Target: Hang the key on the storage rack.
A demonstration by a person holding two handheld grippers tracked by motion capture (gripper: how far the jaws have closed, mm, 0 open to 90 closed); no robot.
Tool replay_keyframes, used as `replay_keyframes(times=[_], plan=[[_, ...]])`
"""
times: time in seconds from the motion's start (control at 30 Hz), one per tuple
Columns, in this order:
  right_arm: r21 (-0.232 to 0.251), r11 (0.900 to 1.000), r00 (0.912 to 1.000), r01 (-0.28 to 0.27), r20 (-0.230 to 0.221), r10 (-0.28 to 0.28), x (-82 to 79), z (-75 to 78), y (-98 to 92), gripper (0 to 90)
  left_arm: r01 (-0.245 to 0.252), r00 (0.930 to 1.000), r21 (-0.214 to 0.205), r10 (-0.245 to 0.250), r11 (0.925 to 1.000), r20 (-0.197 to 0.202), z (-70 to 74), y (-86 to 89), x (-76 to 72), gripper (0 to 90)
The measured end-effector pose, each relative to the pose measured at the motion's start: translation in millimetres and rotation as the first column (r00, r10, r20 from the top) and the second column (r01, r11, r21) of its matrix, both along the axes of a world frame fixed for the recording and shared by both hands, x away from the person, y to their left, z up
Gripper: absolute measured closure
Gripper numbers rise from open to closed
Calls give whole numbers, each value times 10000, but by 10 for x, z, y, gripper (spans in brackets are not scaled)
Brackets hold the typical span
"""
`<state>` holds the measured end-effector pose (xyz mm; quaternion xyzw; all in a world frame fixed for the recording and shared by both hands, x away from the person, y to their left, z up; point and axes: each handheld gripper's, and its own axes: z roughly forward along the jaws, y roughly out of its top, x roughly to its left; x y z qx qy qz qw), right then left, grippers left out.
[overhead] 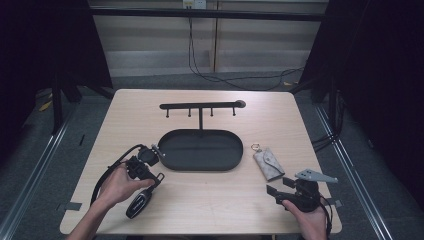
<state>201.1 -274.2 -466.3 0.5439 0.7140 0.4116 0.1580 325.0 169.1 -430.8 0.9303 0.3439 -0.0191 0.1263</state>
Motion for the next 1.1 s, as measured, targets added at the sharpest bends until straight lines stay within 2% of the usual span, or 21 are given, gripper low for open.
replay_keyframes(times=[0.17,0.23,0.33,0.47,0.53,0.57,0.7,0.77,0.9,1.1], plan=[[15,10000,10000,16,-2,-16,0,0,-4,261,-70,9999,94,70,9999,-79,-13,41,36,708],[2,10000,10000,12,-3,-12,0,-1,-3,261,-115,9998,261,119,9996,-149,-69,25,46,708],[2,10000,10000,13,-9,-13,1,-2,-5,261,22,9996,346,-13,9994,-280,-147,-17,69,709],[1,10000,10000,17,-9,-17,1,-3,-4,260,197,9990,671,-170,9976,-412,-219,-69,79,709],[2,10000,10000,17,-10,-17,1,-3,-4,260,66,9990,698,-35,9975,-444,-263,-94,75,709],[2,10000,10000,18,-13,-18,1,-3,-4,260,294,9982,852,-247,9959,-550,-275,-98,87,709],[8,10000,10000,17,-11,-17,1,-3,-4,260,388,9977,1086,-325,9933,-595,-286,-143,79,709],[7,10000,10000,14,-13,-14,1,-4,-4,259,550,9974,1284,-484,9902,-539,-286,-172,79,709],[6,10000,10000,-1,-14,1,0,-2,-4,260,775,9955,1680,-671,9827,-666,-304,-228,91,706],[11,10000,10000,-12,-24,12,2,-4,-5,260,821,9946,1658,-701,9827,-766,-326,-229,107,704]])
